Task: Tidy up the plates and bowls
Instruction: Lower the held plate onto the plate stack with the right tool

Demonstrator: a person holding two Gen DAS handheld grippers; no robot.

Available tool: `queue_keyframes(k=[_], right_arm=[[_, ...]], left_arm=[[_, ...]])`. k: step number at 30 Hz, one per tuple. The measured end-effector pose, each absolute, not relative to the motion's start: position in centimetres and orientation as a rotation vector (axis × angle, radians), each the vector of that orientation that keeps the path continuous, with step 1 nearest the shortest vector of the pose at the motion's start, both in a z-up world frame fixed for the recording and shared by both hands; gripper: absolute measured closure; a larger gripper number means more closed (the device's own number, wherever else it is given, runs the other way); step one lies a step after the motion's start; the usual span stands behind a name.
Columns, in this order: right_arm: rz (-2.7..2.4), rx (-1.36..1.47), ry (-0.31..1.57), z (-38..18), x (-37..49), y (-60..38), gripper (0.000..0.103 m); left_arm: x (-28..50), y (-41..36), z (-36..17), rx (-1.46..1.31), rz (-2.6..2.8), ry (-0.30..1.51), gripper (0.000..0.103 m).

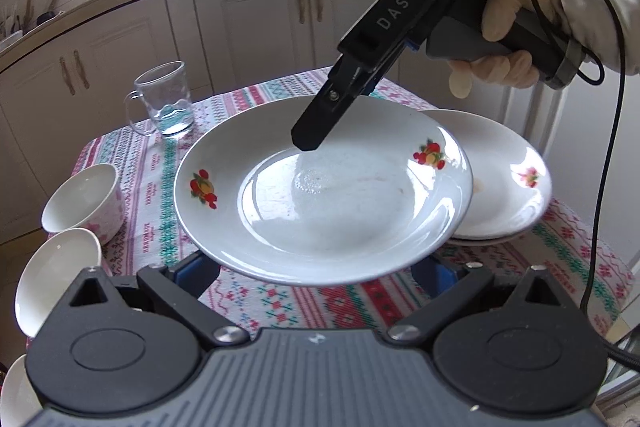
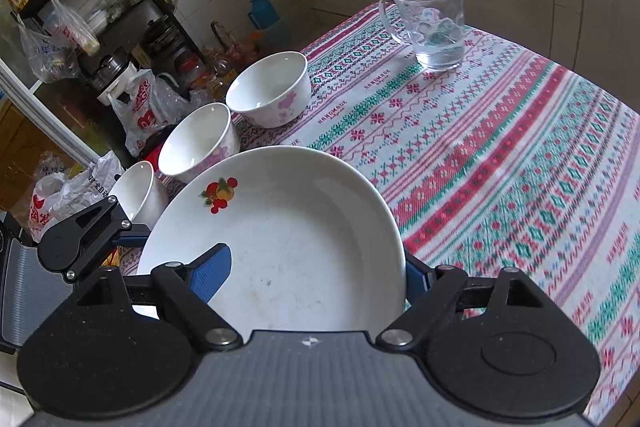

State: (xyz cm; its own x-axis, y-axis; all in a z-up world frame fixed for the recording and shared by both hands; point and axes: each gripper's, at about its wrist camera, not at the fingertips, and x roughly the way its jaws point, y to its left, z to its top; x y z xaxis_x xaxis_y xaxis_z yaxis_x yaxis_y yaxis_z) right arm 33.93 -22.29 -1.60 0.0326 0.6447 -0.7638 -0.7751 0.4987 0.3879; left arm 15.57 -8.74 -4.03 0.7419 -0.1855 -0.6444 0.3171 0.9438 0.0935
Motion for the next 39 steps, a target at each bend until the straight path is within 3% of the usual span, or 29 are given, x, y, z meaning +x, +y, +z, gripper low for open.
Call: queue_keyframes(k=[39], right_arm=[[0.857,0.007,1.051,-4.0,29.2,-33.6,0.013]], left_arm=[[15.9,-15.0,-5.0,0.275,-0.520,0.708,0.002]])
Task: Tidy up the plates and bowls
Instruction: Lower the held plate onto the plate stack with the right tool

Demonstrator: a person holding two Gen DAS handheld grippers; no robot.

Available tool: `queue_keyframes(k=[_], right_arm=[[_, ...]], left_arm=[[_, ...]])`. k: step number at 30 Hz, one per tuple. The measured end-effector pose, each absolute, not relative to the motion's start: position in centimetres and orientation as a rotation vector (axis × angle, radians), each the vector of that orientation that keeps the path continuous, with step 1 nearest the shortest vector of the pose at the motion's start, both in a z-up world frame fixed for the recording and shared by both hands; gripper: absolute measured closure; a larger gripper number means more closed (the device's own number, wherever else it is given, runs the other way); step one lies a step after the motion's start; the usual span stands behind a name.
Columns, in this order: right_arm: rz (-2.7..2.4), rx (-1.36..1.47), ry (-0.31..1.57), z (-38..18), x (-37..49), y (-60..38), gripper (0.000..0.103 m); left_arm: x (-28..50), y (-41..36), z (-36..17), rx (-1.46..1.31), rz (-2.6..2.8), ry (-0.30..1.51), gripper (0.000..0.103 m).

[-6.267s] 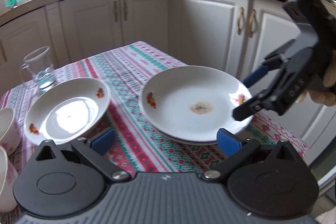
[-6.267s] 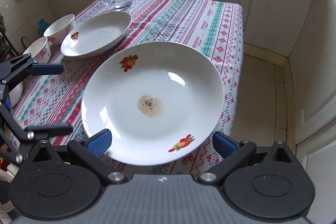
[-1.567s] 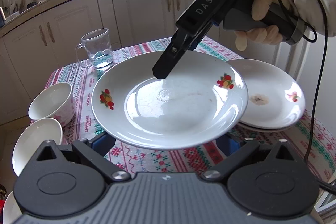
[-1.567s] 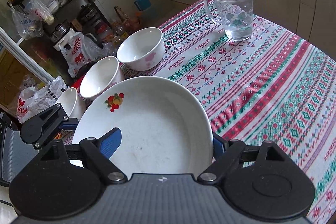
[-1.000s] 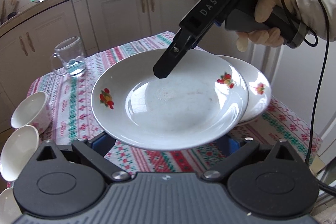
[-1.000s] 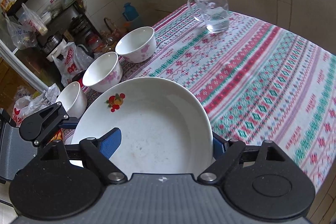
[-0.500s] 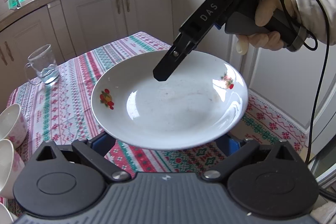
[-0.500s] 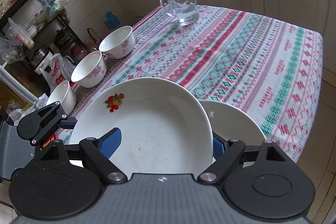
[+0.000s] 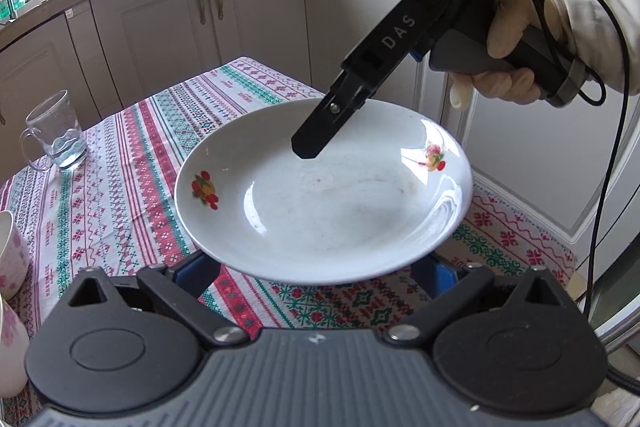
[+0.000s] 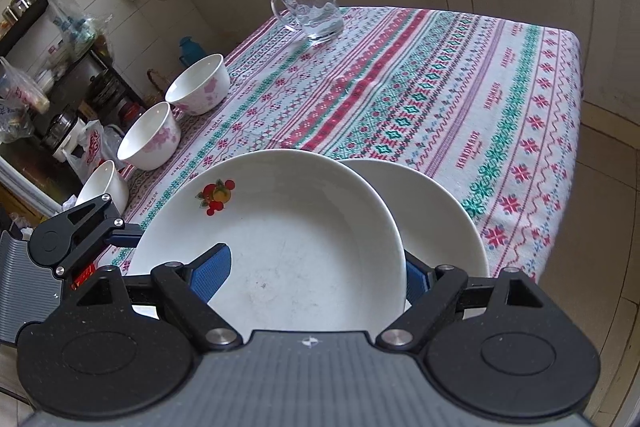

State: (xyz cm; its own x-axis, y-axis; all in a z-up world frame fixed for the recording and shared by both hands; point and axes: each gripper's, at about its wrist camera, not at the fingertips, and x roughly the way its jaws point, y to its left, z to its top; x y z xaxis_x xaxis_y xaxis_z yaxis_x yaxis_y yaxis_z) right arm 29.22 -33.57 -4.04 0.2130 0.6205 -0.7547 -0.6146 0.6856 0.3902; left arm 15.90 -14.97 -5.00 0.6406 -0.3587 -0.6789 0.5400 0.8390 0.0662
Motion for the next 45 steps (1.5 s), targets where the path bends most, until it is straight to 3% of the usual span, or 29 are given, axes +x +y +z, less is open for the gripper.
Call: queue_keyframes(k=[45], right_arm=[[0.732,-0.033,1.055,-3.1,25.6,-37.1,0.013]], left_arm=[[17.7,-15.7,-5.6,0.322,-0.585,0.671,0.002]])
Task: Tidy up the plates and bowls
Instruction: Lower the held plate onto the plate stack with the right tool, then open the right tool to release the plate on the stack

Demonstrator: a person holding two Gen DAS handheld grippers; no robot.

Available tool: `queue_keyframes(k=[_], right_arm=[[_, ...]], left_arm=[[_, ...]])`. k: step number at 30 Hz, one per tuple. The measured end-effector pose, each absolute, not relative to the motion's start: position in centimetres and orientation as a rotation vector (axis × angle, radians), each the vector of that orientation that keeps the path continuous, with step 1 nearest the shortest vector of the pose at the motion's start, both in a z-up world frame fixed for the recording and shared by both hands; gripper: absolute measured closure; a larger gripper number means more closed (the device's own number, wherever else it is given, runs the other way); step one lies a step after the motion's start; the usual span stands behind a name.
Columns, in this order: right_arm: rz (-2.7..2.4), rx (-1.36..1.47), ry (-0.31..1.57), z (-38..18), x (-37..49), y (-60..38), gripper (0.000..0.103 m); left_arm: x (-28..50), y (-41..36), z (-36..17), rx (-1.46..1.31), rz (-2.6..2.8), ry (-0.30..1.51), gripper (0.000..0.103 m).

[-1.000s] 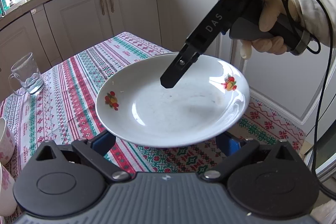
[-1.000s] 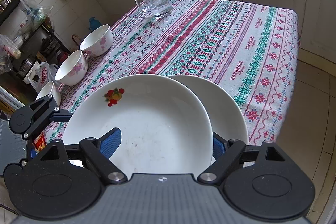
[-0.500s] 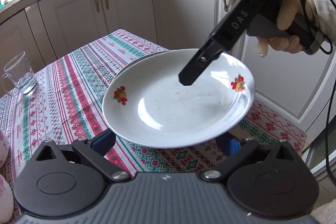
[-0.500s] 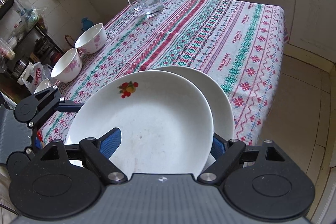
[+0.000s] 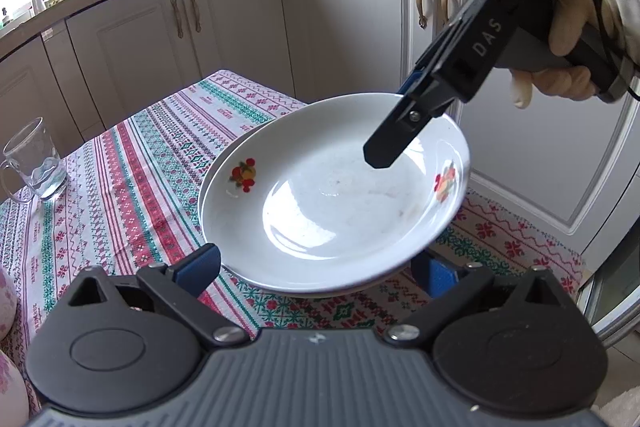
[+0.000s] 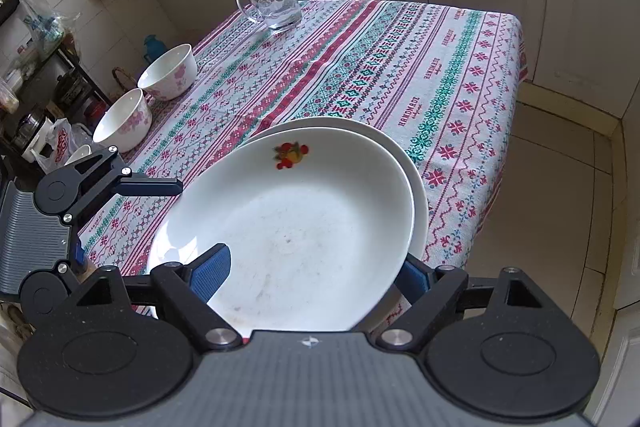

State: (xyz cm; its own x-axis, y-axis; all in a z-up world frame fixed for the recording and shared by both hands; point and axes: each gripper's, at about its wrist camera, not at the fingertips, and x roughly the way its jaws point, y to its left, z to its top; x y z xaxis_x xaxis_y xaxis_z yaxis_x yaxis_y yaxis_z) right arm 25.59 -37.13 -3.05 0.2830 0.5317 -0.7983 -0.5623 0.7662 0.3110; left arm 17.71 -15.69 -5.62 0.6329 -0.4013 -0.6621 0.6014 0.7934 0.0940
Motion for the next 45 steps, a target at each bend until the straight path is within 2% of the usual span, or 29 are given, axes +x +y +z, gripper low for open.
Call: queue_keyframes(k=[36,45], right_arm=[[0.642,-0.168,1.073,-2.9,22.0,-36.1,0.012],[0.647,-0.174,0.957,-0.7,19.8,-35.1,0.002]], left_arm=[[16.6,-15.0,-4.8,0.284,-0.569,0.637,0.002],[15.7,-13.7,-4.2,0.239,-0.561,0.613,0.002]])
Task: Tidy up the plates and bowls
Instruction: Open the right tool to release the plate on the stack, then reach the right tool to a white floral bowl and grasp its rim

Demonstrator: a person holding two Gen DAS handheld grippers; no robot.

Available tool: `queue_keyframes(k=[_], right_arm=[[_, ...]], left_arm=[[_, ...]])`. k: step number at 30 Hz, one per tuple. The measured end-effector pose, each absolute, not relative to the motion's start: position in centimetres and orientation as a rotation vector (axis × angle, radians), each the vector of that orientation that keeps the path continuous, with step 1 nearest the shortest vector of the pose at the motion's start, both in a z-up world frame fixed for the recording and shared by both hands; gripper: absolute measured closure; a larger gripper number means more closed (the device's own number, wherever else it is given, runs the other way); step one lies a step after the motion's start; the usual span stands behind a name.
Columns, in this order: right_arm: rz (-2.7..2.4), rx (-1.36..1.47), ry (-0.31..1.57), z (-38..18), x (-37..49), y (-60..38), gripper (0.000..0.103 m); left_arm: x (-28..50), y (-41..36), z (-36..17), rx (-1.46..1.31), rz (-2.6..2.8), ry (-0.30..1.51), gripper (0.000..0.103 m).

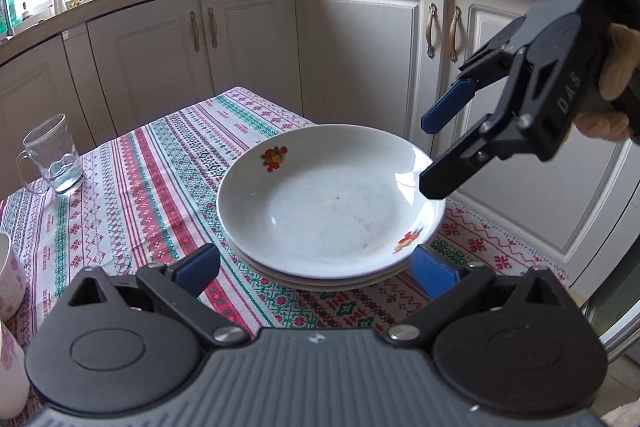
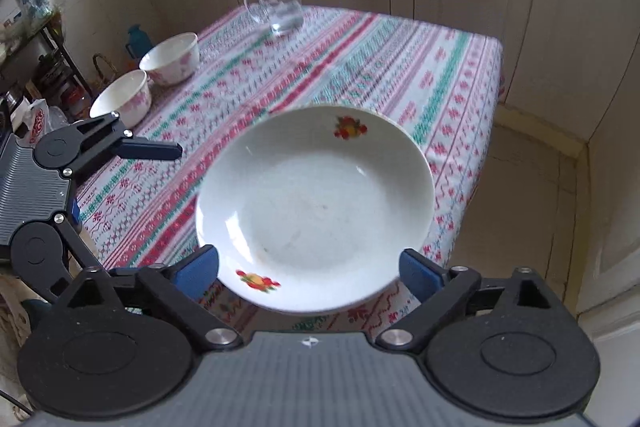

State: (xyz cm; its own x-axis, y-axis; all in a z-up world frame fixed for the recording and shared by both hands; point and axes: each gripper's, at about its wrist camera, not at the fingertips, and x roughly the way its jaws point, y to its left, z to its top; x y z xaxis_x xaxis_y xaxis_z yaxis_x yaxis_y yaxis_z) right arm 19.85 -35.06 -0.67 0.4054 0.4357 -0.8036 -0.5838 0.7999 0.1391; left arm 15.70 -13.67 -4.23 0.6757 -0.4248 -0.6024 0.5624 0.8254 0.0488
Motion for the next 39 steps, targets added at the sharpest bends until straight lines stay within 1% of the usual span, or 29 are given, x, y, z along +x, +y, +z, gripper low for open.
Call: queue_keyframes(k=[2,8,17,27,34,39], right_arm=[[0.641,-0.193,0.925,-0.4,19.0,-34.1,0.000],[0.603,-0.219,0.835,-0.1,16.6,-31.2,0.000],[0.581,-0.223,0.704,-0.2,13.1,-26.1,0.000],[0.629,-0.180,0.677,-1.4,10.9,-19.0,0.000],[0.702,-0.285,0.651,-1.3,9.9,-12.8,0.000],[0.770,-0.321,0.650,-1.3,10.1,-9.1,0.000]], left_arm=[[15.4,-13.3,-4.1,0.236,-0.556,0.606,0.001],[13.9,-11.3,-3.6,0.240,-0.529,0.574,0.001],[9.9,-6.0,-2.6,0.232,-0.454,0.539,0.001],[5.5,2.1,-2.4,0.226,-0.324,0.522,0.001],[3.4,8.0,-2.9,0.210,-0.217,0.520,0.001],[2.8,11.1,-4.3,0.175,-0.177,0.545,0.001]])
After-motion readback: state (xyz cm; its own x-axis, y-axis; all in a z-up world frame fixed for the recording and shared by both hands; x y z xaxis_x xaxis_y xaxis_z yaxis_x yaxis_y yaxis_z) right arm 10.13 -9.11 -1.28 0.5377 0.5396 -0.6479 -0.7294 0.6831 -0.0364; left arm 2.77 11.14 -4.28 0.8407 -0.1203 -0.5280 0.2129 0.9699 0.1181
